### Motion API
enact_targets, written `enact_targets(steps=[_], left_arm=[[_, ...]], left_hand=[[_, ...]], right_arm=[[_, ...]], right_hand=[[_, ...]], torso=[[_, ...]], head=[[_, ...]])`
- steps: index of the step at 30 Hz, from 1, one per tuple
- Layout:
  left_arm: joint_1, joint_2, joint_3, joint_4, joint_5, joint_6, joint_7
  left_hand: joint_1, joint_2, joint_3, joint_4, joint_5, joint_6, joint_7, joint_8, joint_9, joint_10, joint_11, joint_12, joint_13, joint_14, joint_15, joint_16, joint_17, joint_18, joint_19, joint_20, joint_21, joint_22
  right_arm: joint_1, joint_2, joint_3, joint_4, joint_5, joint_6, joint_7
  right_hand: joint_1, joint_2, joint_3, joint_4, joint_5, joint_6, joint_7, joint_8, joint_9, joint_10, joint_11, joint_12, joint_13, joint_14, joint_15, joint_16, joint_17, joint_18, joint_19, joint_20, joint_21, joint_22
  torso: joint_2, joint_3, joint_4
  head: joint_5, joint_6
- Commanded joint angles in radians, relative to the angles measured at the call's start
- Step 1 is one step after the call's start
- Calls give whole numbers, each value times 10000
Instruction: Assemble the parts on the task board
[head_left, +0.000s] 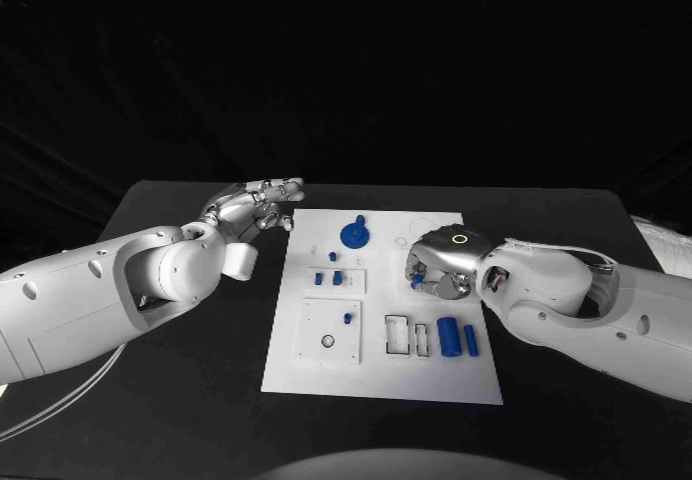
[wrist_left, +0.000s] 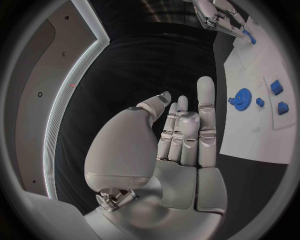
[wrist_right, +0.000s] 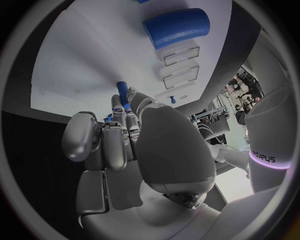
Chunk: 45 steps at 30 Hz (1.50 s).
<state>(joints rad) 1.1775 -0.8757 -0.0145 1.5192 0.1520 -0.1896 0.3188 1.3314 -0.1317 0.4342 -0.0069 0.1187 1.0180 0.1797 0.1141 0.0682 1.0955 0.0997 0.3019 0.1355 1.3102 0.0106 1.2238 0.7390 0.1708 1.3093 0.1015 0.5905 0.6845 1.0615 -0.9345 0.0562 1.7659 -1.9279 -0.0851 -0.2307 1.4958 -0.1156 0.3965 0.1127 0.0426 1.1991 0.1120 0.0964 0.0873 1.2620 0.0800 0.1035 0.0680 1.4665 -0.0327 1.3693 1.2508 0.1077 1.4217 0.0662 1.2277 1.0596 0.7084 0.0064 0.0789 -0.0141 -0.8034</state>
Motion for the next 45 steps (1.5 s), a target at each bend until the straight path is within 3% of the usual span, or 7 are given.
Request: enact_targets(steps=[1,16,23,30,33,40,45], left_arm=[[-3,22,4,0,-31,172,42],[-8,35,2,-7,-34,162,43],[-9,46,1,6,-34,169,46],[-12,104,2,-24,-34,210,60],[-21,164,2,-79,-34,232,67],[-38,269,2,-142,-34,258,65],[-41,317,2,-150,-34,276,68]], left_hand=[[70,60,-47,12,-39,-102,-2,38,-7,-88,-3,58,11,-51,5,-30,-17,94,-39,37,-51,-10],[70,60,-47,12,-39,-102,-2,38,-7,-88,-3,58,11,-51,5,-30,-17,94,-39,37,-51,-10],[70,60,-47,12,-39,-102,-2,38,-7,-88,-3,58,11,-51,5,-30,-17,94,-39,37,-51,-10],[70,60,-47,12,-39,-102,-2,38,-7,-88,-3,58,11,-51,5,-30,-17,94,-39,37,-51,-10],[83,82,-46,9,-38,-111,0,46,-6,-107,-3,84,15,-52,6,-22,-14,95,-40,39,-54,-12],[83,82,-46,9,-38,-111,0,46,-6,-107,-3,84,15,-52,6,-22,-14,95,-40,39,-54,-12],[67,84,-63,18,-43,-119,5,52,-5,-125,3,106,19,-59,10,-23,-29,95,-41,43,-56,-13]], right_arm=[[-13,9,-2,78,-242,-342,124],[258,-501,136,1040,-80,-672,22],[333,-443,173,1693,167,-986,147],[-78,393,175,1899,496,-1190,597],[-343,829,175,1775,546,-1207,804],[-676,1653,153,1202,663,-1086,1172],[-810,1957,123,820,684,-845,1223]], right_hand=[[436,299,271,-269,60,73,4,28,16,494,-407,3,105,495,-89,38,14,-84,1,-72,71,20],[267,166,328,-341,59,128,11,23,42,538,-399,-81,98,493,-82,50,28,-91,3,-85,93,46],[244,140,358,-367,60,119,17,7,42,531,-395,-113,93,491,-80,52,30,-89,1,-92,96,49],[227,126,439,-427,63,90,43,-29,41,508,-377,-175,83,490,-71,57,36,-88,-6,-94,92,43],[220,118,497,-476,64,70,67,-55,39,488,-357,-218,77,488,-58,55,32,-86,-15,-88,80,23],[205,110,524,-505,66,61,82,-70,39,481,-345,-242,75,490,-49,64,47,-87,-16,-83,84,27],[198,104,534,-521,67,56,87,-77,40,478,-340,-253,74,490,-45,67,50,-89,-16,-80,88,33]], torso=[[-3,-5,-2],[-17,-19,-3],[3,-14,5],[-21,-22,-2],[-28,13,4],[-43,-1,25],[-32,36,15]], head=[[9,-8],[19,39],[175,80],[544,19],[701,29],[768,-28],[861,-95]])
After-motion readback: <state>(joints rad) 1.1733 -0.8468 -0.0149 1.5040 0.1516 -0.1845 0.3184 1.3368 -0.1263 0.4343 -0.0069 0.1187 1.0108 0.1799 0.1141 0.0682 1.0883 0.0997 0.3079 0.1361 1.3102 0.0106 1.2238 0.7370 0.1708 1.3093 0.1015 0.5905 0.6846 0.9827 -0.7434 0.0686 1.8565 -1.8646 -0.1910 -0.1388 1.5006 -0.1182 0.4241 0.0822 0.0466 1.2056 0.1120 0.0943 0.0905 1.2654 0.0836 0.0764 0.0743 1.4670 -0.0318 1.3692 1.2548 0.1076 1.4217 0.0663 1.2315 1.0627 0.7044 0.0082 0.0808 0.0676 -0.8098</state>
